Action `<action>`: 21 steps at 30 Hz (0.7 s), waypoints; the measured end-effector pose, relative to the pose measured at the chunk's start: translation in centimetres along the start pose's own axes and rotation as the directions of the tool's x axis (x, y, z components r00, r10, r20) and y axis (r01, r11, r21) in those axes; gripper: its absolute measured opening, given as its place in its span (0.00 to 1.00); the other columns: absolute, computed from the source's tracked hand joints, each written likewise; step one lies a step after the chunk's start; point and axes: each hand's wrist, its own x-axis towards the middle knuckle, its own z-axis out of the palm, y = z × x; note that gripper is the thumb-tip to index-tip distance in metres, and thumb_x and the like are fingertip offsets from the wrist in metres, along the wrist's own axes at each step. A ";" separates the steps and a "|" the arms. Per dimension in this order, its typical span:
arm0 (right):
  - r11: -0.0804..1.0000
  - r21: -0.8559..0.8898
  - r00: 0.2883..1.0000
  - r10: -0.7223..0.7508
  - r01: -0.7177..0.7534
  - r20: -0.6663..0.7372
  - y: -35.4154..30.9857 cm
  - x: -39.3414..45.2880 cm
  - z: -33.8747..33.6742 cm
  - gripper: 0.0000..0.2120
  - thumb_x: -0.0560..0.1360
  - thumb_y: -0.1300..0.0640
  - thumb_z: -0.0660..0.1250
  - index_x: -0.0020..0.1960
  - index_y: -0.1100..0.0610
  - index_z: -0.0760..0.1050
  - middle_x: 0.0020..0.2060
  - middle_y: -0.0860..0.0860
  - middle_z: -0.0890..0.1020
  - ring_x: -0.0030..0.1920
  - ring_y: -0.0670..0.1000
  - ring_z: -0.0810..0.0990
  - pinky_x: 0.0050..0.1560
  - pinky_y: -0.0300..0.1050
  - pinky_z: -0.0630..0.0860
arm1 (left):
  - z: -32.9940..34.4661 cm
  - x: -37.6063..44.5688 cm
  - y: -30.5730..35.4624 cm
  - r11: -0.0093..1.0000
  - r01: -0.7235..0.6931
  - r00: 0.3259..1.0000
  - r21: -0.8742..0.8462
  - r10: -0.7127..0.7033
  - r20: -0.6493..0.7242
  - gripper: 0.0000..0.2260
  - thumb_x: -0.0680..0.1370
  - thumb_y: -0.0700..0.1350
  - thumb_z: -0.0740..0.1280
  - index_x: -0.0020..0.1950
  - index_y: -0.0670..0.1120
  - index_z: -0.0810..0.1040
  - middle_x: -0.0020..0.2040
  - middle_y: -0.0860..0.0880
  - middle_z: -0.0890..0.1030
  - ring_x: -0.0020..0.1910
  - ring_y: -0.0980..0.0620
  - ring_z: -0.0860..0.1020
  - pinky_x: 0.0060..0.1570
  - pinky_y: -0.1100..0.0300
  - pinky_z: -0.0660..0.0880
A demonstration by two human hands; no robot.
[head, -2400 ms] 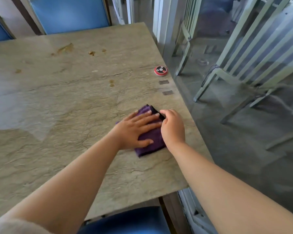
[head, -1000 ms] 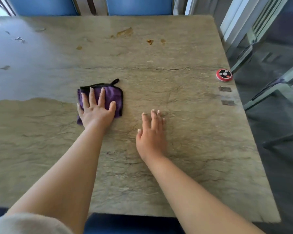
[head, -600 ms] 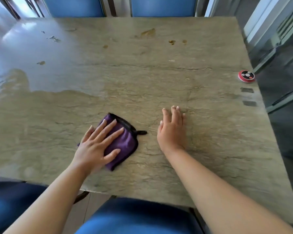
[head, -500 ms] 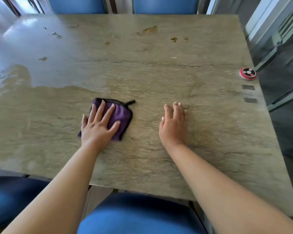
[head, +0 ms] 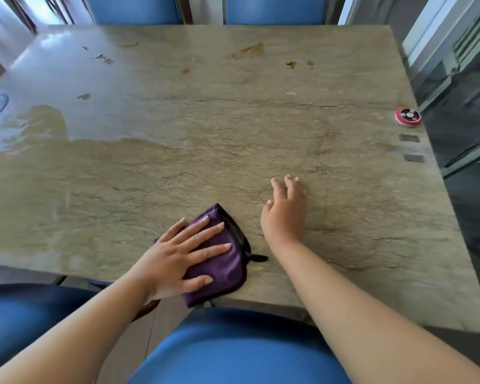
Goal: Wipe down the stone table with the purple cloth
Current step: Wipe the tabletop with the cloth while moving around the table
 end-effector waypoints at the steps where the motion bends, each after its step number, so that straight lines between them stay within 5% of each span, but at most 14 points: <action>1: 1.000 0.008 1.000 -0.003 0.003 0.010 -0.9 -0.6 0.3 0.24 0.77 0.62 0.58 0.73 0.54 0.65 0.76 0.56 0.58 0.77 0.55 0.50 0.75 0.47 0.39 | 0.0 0.1 -1.6 0.999 0.032 0.999 -0.007 -0.032 0.013 0.29 0.77 0.67 0.54 0.77 0.64 0.53 0.80 0.55 0.51 0.79 0.51 0.47 0.75 0.44 0.48; 4: 0.997 0.040 0.993 -0.072 0.069 0.091 -3.9 -2.3 1.7 0.24 0.77 0.61 0.58 0.73 0.53 0.64 0.76 0.56 0.56 0.77 0.55 0.48 0.77 0.49 0.41 | -0.1 1.5 -6.0 0.910 0.405 0.914 -0.091 -0.406 0.005 0.30 0.74 0.69 0.51 0.75 0.68 0.49 0.79 0.59 0.48 0.78 0.56 0.42 0.75 0.41 0.47; 7: 0.996 0.059 0.989 -0.067 0.060 0.129 -6.7 -2.6 3.1 0.24 0.77 0.61 0.58 0.73 0.53 0.64 0.76 0.56 0.56 0.77 0.55 0.47 0.77 0.50 0.43 | -0.7 5.1 -8.0 0.593 0.775 0.618 -0.219 -0.783 0.068 0.30 0.76 0.68 0.50 0.76 0.67 0.46 0.79 0.59 0.42 0.78 0.55 0.38 0.75 0.44 0.40; 9: 0.998 0.058 0.993 -0.018 0.011 0.117 -8.3 -1.9 3.7 0.22 0.77 0.62 0.58 0.71 0.53 0.67 0.75 0.57 0.58 0.77 0.56 0.49 0.77 0.52 0.45 | -1.1 7.3 -7.0 0.501 0.827 0.539 -0.254 -0.835 0.108 0.30 0.77 0.67 0.50 0.77 0.66 0.45 0.79 0.56 0.40 0.78 0.51 0.37 0.75 0.45 0.40; 11: 0.995 0.080 0.996 0.058 -0.063 0.073 -9.6 -1.1 4.5 0.21 0.77 0.63 0.58 0.68 0.54 0.71 0.74 0.56 0.62 0.76 0.56 0.54 0.76 0.53 0.48 | -0.8 6.8 -5.7 0.636 0.731 0.666 -0.248 -0.744 0.052 0.30 0.76 0.67 0.50 0.77 0.66 0.45 0.79 0.55 0.40 0.78 0.49 0.38 0.76 0.46 0.41; 13: 0.985 0.101 0.990 0.140 -0.138 -0.004 -10.7 -0.3 5.2 0.20 0.75 0.64 0.58 0.65 0.55 0.75 0.71 0.55 0.67 0.75 0.56 0.58 0.76 0.53 0.48 | -0.2 4.1 -6.3 0.844 0.504 0.855 -0.183 -0.518 -0.035 0.30 0.75 0.68 0.50 0.77 0.66 0.47 0.80 0.55 0.44 0.79 0.49 0.41 0.76 0.46 0.45; 15: 0.978 0.077 0.977 0.201 -0.196 -0.065 -11.7 0.1 6.0 0.19 0.75 0.64 0.58 0.63 0.55 0.76 0.70 0.55 0.69 0.74 0.55 0.59 0.76 0.52 0.48 | 0.4 1.3 -9.5 0.968 0.231 0.968 -0.095 -0.239 -0.076 0.29 0.76 0.67 0.51 0.76 0.66 0.50 0.80 0.55 0.48 0.79 0.50 0.44 0.76 0.43 0.47; 18: 0.979 0.016 0.972 0.205 -0.205 -0.118 -12.5 -0.5 7.3 0.18 0.77 0.63 0.58 0.65 0.54 0.73 0.72 0.54 0.67 0.75 0.56 0.57 0.76 0.53 0.47 | 0.6 -0.3 -15.5 1.000 0.011 0.999 0.011 -0.010 -0.053 0.27 0.77 0.66 0.52 0.76 0.67 0.50 0.80 0.57 0.48 0.79 0.52 0.45 0.75 0.42 0.42; 21: 0.985 -0.113 0.980 0.110 -0.130 -0.168 -12.3 -1.3 8.7 0.18 0.77 0.61 0.60 0.67 0.55 0.71 0.71 0.57 0.68 0.75 0.59 0.59 0.75 0.57 0.53 | -0.1 1.6 -20.1 0.976 0.208 0.975 -0.059 -0.211 -0.063 0.28 0.75 0.68 0.49 0.75 0.70 0.47 0.79 0.58 0.48 0.79 0.54 0.45 0.75 0.42 0.41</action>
